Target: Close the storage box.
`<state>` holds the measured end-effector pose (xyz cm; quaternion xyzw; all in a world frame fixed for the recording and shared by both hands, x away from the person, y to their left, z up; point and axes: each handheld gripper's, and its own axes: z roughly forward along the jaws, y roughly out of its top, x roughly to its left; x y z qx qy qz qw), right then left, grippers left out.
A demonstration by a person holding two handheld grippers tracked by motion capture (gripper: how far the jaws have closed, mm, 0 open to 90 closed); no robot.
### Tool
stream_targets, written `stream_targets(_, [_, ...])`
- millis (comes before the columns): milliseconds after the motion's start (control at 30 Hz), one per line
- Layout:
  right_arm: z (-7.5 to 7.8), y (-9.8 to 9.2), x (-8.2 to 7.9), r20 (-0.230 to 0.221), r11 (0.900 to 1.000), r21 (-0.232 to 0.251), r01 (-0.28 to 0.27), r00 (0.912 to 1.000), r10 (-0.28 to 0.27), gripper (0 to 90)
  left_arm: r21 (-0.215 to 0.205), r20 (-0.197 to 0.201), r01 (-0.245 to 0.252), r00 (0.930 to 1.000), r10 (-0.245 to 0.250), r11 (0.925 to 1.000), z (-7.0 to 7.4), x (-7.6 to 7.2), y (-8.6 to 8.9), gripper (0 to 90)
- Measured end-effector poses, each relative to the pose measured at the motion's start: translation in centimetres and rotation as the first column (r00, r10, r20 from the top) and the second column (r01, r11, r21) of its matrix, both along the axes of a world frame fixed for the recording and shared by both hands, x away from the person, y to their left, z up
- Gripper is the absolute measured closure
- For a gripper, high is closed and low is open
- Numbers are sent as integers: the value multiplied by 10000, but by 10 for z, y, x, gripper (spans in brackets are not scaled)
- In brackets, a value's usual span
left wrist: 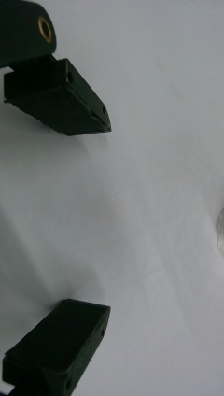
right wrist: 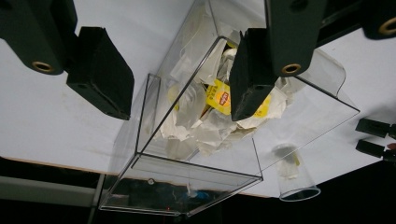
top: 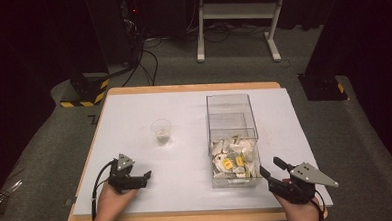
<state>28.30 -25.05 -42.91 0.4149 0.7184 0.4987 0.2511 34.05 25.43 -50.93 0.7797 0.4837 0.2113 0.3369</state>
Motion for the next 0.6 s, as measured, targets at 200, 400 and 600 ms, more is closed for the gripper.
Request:
stream_targets(200, [-4, 1, -3, -120, 9999, 24, -128, 9998, 129, 401, 11, -11, 20, 10000, -20, 10000, 0, 1, 0, 108])
stream_targets(400, [-10, 5, -8, -239, 9997, -103, -219, 9995, 216, 394, 22, -40, 60, 10000, -60, 10000, 0, 2, 0, 103])
stream_targets(600, [-16, 6, -12, -406, 9997, -131, -219, 9989, 214, 385, -12, -134, 115, 9998, -115, 9999, 0, 4, 0, 93])
